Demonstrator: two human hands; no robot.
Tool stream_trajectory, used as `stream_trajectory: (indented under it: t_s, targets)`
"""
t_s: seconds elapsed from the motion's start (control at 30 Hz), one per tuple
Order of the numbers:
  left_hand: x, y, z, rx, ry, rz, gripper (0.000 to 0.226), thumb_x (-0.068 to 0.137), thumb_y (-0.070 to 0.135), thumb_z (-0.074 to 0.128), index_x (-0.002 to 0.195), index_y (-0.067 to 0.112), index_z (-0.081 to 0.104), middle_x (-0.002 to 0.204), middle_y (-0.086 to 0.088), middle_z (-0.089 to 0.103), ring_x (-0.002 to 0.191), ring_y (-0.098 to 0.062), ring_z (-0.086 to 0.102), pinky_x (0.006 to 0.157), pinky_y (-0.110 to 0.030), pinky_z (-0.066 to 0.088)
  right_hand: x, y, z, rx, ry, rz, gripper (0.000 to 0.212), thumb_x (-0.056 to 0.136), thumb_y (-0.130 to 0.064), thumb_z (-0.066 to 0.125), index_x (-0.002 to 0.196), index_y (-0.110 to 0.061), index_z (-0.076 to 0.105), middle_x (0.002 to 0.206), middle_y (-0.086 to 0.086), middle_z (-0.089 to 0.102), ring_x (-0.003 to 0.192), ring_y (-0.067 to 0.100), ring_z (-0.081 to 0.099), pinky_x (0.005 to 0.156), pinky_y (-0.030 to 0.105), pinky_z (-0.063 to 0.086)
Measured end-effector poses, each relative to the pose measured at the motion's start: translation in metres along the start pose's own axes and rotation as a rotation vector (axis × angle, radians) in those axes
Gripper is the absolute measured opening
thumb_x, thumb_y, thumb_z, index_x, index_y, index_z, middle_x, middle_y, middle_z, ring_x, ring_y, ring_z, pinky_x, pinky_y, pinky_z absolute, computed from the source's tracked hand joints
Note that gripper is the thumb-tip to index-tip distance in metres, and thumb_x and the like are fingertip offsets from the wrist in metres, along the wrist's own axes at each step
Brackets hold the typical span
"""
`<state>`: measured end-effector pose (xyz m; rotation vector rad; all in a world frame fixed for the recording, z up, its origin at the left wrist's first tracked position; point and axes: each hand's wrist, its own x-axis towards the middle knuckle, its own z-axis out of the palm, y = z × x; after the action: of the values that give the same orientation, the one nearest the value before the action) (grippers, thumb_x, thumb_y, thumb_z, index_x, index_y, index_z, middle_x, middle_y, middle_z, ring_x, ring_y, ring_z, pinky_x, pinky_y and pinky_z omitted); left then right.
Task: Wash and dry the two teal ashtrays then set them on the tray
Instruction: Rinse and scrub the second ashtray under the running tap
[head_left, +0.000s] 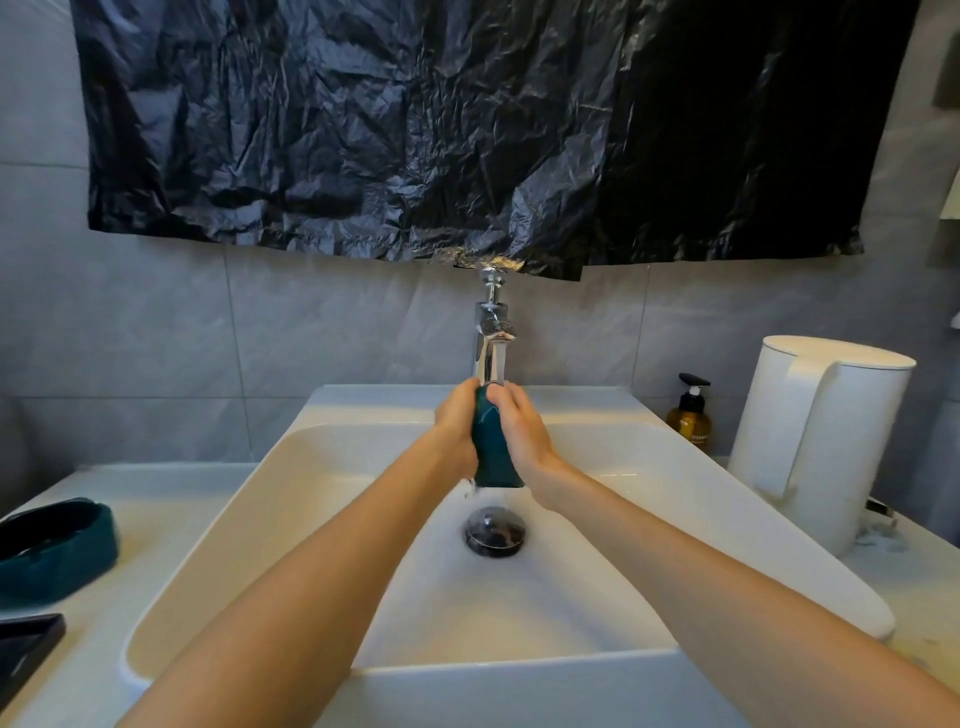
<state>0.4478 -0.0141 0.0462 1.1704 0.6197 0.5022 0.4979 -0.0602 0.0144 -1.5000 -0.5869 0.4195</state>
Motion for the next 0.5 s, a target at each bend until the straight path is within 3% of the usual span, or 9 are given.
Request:
stream_trajectory:
  t_s: [0.1,0.23,0.3,0.4,0.5]
  targets:
    - [0.0,0.004,-0.008,-0.003,-0.071,-0.026,0.023,0.087,0.037,0.052,0.094,0.019,0.064,0.086,-0.007,0.064,0.083,-0.022,0.061,0.065,-0.032,0.049,-0.006,0.001,-0.003,-0.045,-0.022,-0.124,0.03,0.086,-0.051,0.039,0.11,-0.038,0.051,0.108,0.005,0.059,0.1,0.024,0.058,0.089,0.046,0.051]
    - [0.002,0.002,-0.001,0.067,-0.021,0.155,0.03,0.092,0.041,0.049,0.093,0.015,0.063,0.091,-0.01,0.066,0.09,-0.025,0.062,0.079,-0.035,0.05,-0.009,-0.007,-0.007,0.028,-0.014,-0.158,0.024,0.098,-0.039,0.038,0.121,-0.038,0.044,0.113,0.006,0.057,0.099,0.021,0.057,0.075,0.035,0.052]
    - [0.004,-0.001,0.0,0.112,-0.034,0.204,0.039,0.094,0.046,0.047,0.102,0.011,0.064,0.097,-0.012,0.067,0.091,-0.025,0.062,0.077,-0.033,0.051,-0.013,-0.01,-0.008,0.104,-0.013,-0.005,0.031,0.095,-0.049,0.041,0.121,-0.034,0.048,0.113,0.008,0.059,0.096,0.021,0.058,0.074,0.035,0.053]
    - [-0.005,-0.007,-0.001,0.205,-0.047,0.329,0.039,0.096,0.045,0.045,0.103,0.011,0.062,0.092,-0.009,0.066,0.084,-0.022,0.063,0.061,-0.027,0.048,-0.013,-0.015,-0.01,0.292,-0.082,0.349,0.058,0.078,-0.073,0.051,0.104,-0.024,0.065,0.106,0.01,0.067,0.099,0.025,0.061,0.09,0.047,0.05]
    - [-0.013,-0.013,-0.002,0.338,-0.127,0.478,0.029,0.099,0.037,0.042,0.108,0.013,0.057,0.097,-0.007,0.062,0.091,-0.021,0.06,0.067,-0.025,0.047,-0.008,-0.022,-0.019,0.417,-0.085,0.434,0.06,0.073,-0.071,0.059,0.104,-0.019,0.065,0.108,0.011,0.066,0.103,0.027,0.06,0.093,0.046,0.048]
